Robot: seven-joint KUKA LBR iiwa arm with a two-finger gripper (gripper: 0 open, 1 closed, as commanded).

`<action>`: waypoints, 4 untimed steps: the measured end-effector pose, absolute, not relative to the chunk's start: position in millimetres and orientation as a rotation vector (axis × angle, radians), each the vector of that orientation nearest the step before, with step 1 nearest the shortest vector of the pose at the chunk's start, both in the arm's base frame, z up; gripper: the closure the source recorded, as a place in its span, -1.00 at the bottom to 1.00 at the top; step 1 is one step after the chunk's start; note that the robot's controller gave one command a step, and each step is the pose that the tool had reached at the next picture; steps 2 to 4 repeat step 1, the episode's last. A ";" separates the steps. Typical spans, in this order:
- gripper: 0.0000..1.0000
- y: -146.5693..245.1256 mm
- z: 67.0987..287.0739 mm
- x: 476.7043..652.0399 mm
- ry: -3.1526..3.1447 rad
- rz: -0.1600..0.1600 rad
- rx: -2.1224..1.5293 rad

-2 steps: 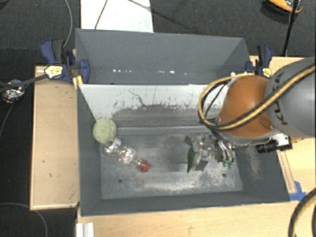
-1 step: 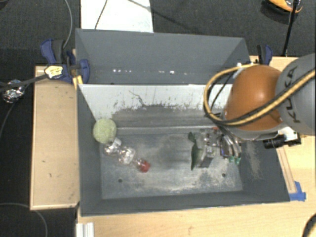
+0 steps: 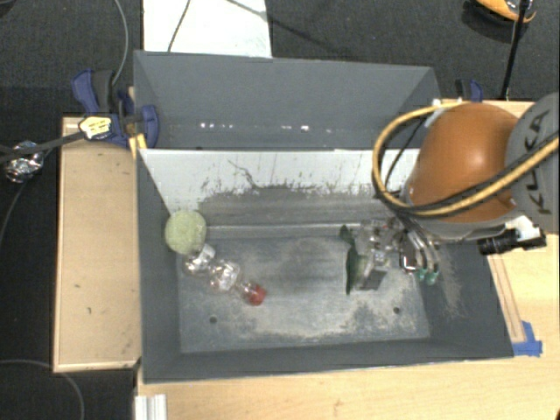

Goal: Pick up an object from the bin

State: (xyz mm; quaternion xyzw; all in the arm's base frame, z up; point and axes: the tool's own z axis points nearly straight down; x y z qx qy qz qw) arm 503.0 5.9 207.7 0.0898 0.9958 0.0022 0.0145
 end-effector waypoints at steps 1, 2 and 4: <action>1.00 6.1 355.8 510.7 3.111 0.005 0.255; 1.00 6.1 355.8 510.7 3.111 0.005 0.255; 1.00 6.1 355.8 510.7 3.111 0.005 0.255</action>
Offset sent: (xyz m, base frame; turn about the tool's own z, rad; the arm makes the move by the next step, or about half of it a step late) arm 0.0000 0.0000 0.0000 0.0000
